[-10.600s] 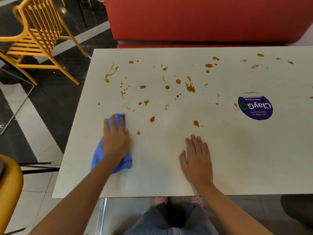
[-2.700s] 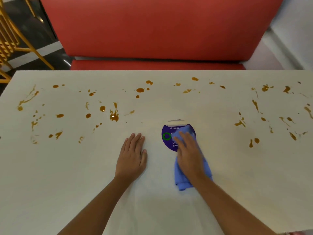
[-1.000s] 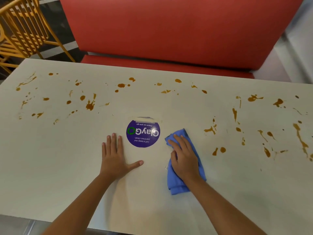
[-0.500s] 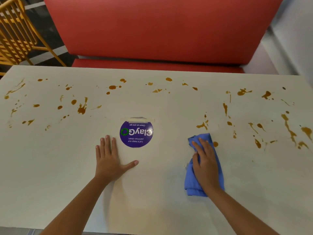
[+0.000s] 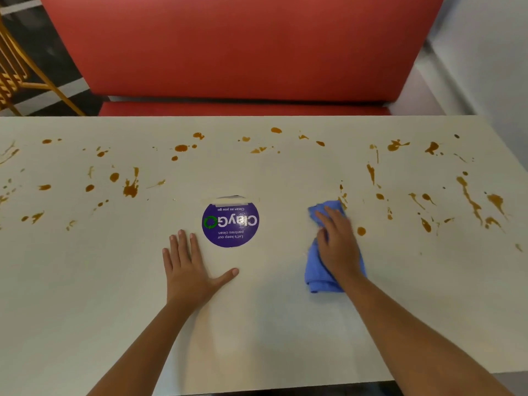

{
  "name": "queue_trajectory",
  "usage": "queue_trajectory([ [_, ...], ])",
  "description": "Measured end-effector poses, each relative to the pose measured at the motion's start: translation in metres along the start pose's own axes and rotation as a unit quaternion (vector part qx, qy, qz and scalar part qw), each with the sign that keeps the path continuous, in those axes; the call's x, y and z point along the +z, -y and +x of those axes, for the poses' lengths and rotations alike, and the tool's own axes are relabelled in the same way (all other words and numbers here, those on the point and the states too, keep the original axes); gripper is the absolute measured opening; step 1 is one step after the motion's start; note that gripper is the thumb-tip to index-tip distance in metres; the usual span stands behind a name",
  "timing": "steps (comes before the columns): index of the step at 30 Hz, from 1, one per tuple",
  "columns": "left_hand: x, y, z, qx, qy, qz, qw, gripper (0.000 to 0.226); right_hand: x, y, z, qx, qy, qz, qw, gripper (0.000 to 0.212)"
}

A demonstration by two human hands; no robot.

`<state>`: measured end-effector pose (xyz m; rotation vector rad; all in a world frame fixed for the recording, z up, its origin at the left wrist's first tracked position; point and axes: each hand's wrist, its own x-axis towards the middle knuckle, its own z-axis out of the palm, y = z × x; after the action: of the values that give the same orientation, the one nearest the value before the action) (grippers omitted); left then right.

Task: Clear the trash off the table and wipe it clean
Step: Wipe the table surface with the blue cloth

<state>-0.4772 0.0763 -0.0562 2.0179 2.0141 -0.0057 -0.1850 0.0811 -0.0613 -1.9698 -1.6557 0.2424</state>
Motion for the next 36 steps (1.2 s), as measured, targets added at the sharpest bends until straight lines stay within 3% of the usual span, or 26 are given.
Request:
queue_trajectory([
  [5, 0.004, 0.002, -0.001, 0.014, -0.016, -0.006, 1.0, 0.127, -0.021, -0.034, -0.028, 0.052, -0.062, -0.003, 0.997, 0.048],
  [11, 0.005, 0.001, -0.002, 0.01, -0.027, -0.006, 1.0, 0.13, -0.002, 0.0, -0.049, 0.122, -0.077, -0.077, 0.986, 0.049],
  [16, 0.003, -0.001, -0.002, 0.002, -0.023, 0.008, 1.0, 0.133, 0.014, 0.027, -0.038, 0.022, -0.024, -0.061, 0.998, 0.042],
  [23, -0.001, -0.006, -0.003, -0.023, -0.017, -0.006, 1.0, 0.139, 0.005, -0.006, 0.014, -0.082, 0.039, 0.062, 0.994, 0.039],
  [26, -0.001, -0.028, -0.013, -0.023, -0.06, -0.045, 0.997, 0.125, -0.009, -0.033, 0.027, -0.085, 0.059, 0.074, 0.992, 0.038],
  [31, 0.016, -0.101, -0.019, 0.044, -0.138, -0.057, 0.988, 0.075, -0.039, -0.084, 0.026, -0.08, 0.047, 0.066, 0.993, 0.036],
  [33, 0.02, -0.137, -0.015, 0.053, -0.141, -0.068, 0.986, 0.071, -0.053, -0.105, 0.024, -0.081, 0.047, 0.06, 0.994, 0.036],
  [36, 0.029, -0.175, -0.01, 0.022, -0.102, -0.083, 0.991, 0.084, -0.071, -0.127, 0.017, -0.067, 0.046, 0.051, 0.995, 0.036],
])
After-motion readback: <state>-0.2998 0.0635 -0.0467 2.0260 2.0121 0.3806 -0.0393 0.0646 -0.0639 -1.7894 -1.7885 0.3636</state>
